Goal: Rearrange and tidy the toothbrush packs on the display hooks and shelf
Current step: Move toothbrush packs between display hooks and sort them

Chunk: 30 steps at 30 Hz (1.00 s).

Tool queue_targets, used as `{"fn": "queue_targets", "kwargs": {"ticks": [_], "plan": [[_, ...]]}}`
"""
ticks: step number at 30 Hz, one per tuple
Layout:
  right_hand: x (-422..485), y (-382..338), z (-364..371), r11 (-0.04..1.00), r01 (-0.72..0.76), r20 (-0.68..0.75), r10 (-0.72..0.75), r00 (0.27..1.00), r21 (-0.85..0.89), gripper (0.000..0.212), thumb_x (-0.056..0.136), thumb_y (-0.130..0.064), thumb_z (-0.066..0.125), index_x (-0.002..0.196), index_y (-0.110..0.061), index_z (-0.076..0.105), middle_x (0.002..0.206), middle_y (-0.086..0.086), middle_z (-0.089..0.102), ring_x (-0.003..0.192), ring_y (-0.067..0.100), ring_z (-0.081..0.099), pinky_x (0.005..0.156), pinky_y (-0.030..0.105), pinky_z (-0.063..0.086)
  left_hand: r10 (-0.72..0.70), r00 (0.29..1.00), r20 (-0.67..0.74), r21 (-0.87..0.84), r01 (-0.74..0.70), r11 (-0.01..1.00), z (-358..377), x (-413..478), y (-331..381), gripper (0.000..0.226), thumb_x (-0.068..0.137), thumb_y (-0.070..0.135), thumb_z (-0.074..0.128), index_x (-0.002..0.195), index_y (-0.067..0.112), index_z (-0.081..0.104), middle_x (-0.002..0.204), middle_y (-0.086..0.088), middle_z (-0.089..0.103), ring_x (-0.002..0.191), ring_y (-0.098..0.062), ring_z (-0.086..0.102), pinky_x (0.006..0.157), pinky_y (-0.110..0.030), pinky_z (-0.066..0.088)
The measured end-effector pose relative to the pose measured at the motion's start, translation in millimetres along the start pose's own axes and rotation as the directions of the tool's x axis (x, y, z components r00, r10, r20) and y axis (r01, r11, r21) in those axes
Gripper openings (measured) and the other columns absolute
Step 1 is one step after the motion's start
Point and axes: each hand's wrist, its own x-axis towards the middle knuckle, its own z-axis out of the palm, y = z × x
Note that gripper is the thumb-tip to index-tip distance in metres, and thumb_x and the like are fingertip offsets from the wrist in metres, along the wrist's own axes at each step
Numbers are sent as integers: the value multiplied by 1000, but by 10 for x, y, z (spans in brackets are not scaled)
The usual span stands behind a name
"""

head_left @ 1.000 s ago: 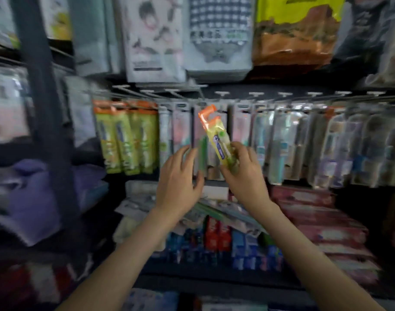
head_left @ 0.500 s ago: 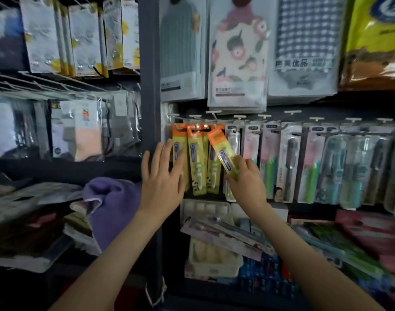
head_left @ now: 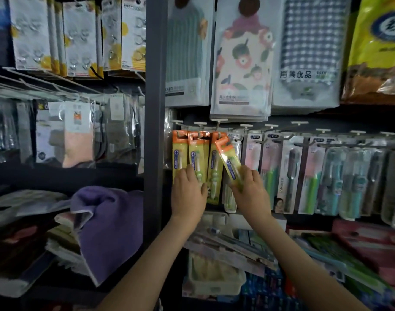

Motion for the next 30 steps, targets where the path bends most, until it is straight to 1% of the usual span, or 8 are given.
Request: {"fn": "queue_targets", "kwargs": {"ticks": [3,6,9,16,20,23,25,30], "plan": [[1,125,-45,1000,-16,-14,16,1000,0,40,90,-26,60,125,-12,45,108,6,49,93,24,50,62,30,43,-169,984,61,-102,174,979,161,187,-12,66,92,38,54,141,5,26,136,-12,40,122,-25,44,95,-34,45],[-3,240,-81,1000,-12,-14,12,1000,-13,43,88,-21,63,126,-9,46,111,9,51,95,26,53,63,33,48,-233,970,68,-86,238,967,261,345,2,73,92,41,55,143,2,22,139,-17,39,124,-29,44,98,-38,45],[3,286,-118,1000,-1,-10,0,1000,-20,44,88,-23,62,127,-10,46,114,8,51,98,26,52,65,35,49,-279,959,49,-66,282,957,313,441,44,77,91,41,57,144,-1,20,141,-19,40,123,-31,47,95,-36,44],[26,306,-160,1000,7,13,-7,1000,2,46,87,-20,61,130,-10,45,115,8,50,101,25,50,72,36,49,-267,963,44,-80,270,960,370,515,93,80,87,34,64,144,-2,20,139,-21,41,123,-34,47,96,-45,46],[48,308,-182,1000,27,10,-27,1000,1,46,86,-17,60,129,-11,44,113,7,50,101,25,50,72,35,49,-255,965,67,-4,256,967,379,528,144,80,89,27,63,144,-5,15,142,-24,36,122,-35,48,91,-42,47],[46,326,-216,999,38,19,-38,999,11,47,87,-16,60,130,-10,44,115,8,50,103,25,48,76,36,49,-273,959,76,-54,277,959,383,533,175,80,89,18,63,145,-6,12,143,-26,32,126,-36,44,93,-39,45],[39,345,-243,999,43,26,-43,999,12,47,87,-16,60,130,-9,44,116,9,50,105,25,47,80,37,48,-276,957,87,-95,283,954,379,536,181,83,87,16,65,146,-5,10,144,-26,31,128,-38,40,98,-42,43],[4,381,-306,999,36,50,-37,998,10,46,86,-13,60,129,-10,44,117,9,49,105,26,47,80,40,48,-216,971,100,-105,226,968,292,498,232,85,88,16,64,148,-1,6,150,-22,24,133,-35,36,100,-40,40]]}}
